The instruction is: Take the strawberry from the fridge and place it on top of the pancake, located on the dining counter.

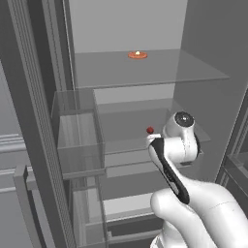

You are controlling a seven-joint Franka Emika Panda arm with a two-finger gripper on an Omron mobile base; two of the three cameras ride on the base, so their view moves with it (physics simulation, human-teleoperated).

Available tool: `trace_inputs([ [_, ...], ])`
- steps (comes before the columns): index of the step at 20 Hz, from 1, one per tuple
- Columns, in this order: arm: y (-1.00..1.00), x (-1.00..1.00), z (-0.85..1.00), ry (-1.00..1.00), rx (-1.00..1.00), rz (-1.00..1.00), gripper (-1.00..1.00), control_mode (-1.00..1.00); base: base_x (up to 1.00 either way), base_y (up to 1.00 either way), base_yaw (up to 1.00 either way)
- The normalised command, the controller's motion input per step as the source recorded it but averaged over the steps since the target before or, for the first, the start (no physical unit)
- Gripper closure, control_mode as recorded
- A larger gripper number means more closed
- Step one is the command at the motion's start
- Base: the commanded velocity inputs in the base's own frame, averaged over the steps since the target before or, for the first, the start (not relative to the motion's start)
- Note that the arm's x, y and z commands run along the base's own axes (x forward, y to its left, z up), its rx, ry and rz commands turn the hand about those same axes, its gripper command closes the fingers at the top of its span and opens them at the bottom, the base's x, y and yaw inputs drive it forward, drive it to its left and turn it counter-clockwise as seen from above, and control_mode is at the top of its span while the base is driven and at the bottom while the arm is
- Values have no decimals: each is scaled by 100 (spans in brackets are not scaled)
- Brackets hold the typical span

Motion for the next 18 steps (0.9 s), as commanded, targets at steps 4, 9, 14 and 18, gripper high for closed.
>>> trace_inputs([
  [4,-2,63,9,-6,0,-2,-100,-100,0,0,0],
  [9,0,70,18,16,0,0,-100,-100,0,0,0],
  [14,-3,66,-4,3,0,0,-100,-100,0,0,0],
  [18,0,50,-12,0,0,0,-100,-100,0,0,0],
])
